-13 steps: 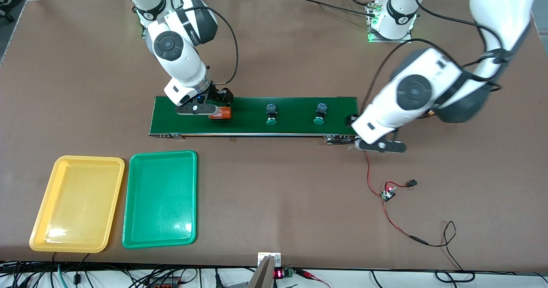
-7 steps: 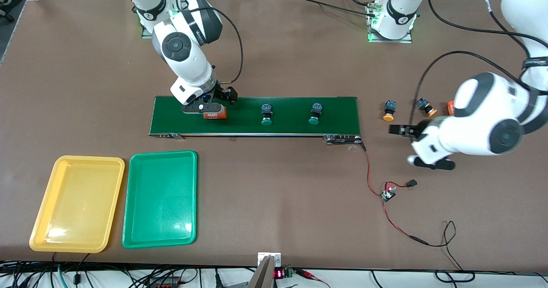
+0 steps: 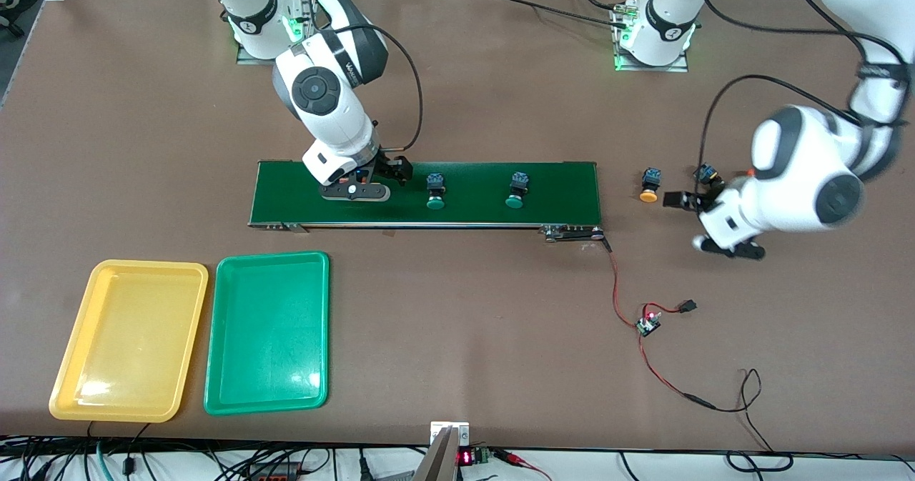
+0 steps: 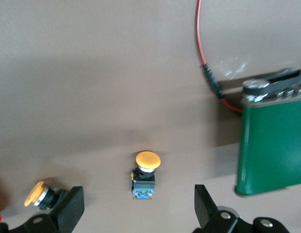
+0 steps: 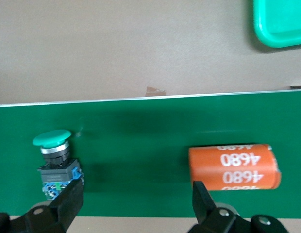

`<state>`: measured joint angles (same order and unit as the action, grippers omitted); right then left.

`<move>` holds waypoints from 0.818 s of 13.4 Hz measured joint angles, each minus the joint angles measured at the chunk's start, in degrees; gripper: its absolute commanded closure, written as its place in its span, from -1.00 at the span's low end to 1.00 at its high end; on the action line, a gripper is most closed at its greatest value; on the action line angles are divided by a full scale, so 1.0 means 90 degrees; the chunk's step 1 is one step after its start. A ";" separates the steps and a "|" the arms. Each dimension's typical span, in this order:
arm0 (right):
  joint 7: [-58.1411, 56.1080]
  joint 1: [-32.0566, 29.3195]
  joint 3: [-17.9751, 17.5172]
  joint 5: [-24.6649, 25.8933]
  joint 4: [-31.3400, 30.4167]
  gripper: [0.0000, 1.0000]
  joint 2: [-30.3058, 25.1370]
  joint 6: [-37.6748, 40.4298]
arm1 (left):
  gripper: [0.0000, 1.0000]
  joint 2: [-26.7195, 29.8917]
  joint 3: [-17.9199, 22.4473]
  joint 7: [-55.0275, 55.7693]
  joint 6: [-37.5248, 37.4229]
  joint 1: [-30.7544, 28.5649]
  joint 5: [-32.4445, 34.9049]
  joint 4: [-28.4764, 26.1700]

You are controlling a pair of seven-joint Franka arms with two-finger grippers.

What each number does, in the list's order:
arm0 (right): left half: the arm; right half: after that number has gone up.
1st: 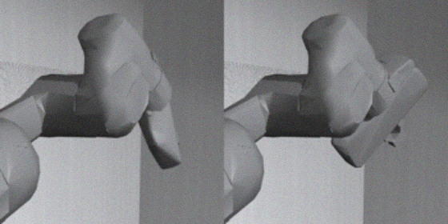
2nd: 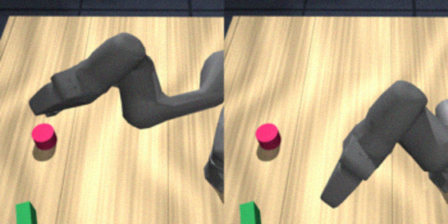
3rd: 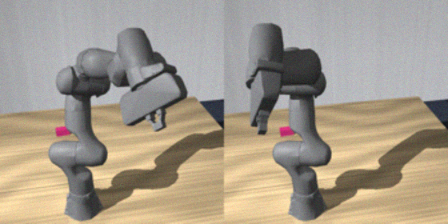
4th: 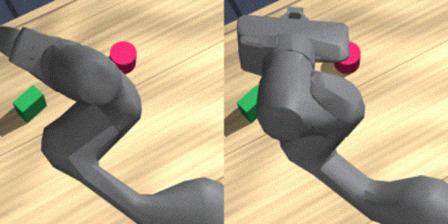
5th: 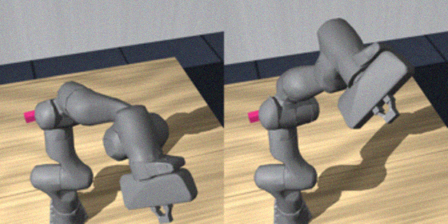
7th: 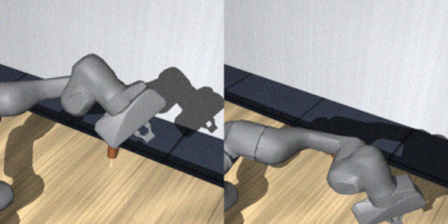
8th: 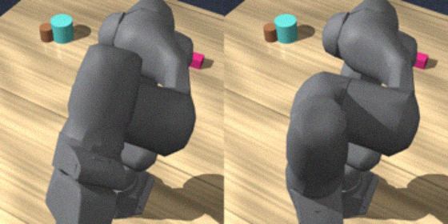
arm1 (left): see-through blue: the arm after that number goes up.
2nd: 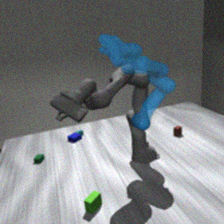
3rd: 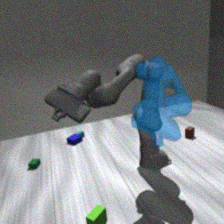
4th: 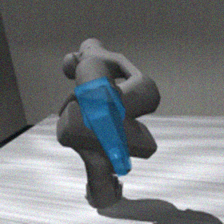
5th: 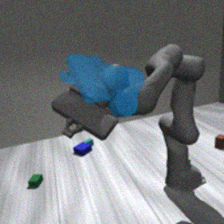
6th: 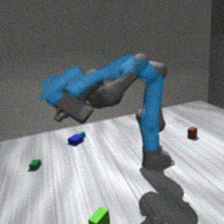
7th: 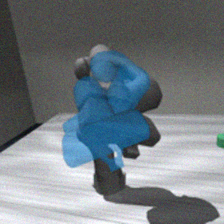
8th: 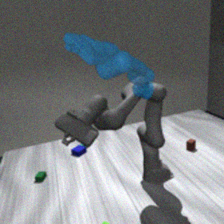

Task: Sort buttons by color to trays
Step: 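Grasp the green button with the right gripper while the left gripper grasps yellow button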

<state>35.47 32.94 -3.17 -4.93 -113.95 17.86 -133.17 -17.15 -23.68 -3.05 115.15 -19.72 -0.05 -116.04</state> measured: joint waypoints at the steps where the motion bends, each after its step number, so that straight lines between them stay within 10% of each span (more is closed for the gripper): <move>1: 0.0001 0.0087 -0.0001 0.0000 0.0010 -1.00 0.0048 0.0001 | -1.00 0.0280 0.0135 -0.0081 0.0445 0.0159 -0.0008 -0.0598; 6: 0.0036 0.0473 0.0007 0.0002 0.0052 -1.00 0.0321 0.0000 | -0.96 0.0787 0.1503 -0.0508 0.1852 0.1445 -0.0013 -0.2168; 11: 0.0039 0.0538 0.0021 0.0005 0.0074 -1.00 0.0417 -0.0004 | -0.86 0.0758 0.1620 -0.0582 0.3239 0.1637 -0.0013 -0.3069</move>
<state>35.82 37.78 -2.98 -4.88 -113.28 21.61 -133.20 -10.33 -9.10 -8.29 144.30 -4.98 -0.17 -143.67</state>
